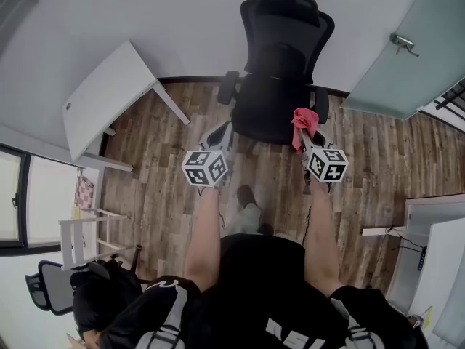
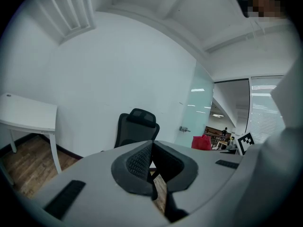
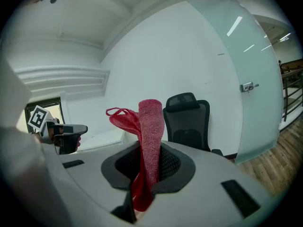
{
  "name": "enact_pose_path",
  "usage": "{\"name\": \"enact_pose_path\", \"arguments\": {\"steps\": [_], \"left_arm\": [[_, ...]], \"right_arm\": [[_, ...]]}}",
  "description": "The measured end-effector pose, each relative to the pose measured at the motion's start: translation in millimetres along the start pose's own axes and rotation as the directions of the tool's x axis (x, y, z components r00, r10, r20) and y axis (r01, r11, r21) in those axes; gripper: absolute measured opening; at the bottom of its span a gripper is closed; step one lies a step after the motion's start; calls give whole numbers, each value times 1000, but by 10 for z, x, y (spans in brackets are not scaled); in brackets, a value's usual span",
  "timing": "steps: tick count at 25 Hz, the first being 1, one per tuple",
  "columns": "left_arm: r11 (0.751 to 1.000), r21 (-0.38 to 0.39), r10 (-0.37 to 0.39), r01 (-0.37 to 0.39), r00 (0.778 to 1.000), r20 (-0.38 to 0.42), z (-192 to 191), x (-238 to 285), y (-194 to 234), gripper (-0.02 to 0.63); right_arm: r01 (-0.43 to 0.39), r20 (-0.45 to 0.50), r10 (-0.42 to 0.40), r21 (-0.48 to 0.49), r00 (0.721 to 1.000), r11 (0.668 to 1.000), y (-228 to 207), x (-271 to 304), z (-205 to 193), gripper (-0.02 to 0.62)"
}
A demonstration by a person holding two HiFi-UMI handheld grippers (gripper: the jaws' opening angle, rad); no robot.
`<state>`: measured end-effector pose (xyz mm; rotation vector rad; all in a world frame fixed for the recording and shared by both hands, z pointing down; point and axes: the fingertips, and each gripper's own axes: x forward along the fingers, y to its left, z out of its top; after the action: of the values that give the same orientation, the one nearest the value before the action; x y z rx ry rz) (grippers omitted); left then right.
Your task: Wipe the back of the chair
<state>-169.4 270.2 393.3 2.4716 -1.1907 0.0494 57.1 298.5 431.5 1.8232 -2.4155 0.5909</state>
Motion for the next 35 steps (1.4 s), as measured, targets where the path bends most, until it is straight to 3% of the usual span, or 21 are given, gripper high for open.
{"name": "enact_pose_path", "arguments": {"steps": [12, 20, 35], "left_arm": [[1000, -3, 14, -13, 999, 43, 451, 557, 497, 23], [1000, -7, 2, -2, 999, 43, 644, 820, 867, 23], [999, -25, -45, 45, 999, 17, 670, 1515, 994, 23]], "right_arm": [[-23, 14, 24, -32, 1000, 999, -91, 822, 495, 67], [-23, -12, 22, -57, 1000, 998, -26, 1290, 572, 67], [36, -45, -38, -47, 998, 998, -443, 1750, 667, 67]]}}
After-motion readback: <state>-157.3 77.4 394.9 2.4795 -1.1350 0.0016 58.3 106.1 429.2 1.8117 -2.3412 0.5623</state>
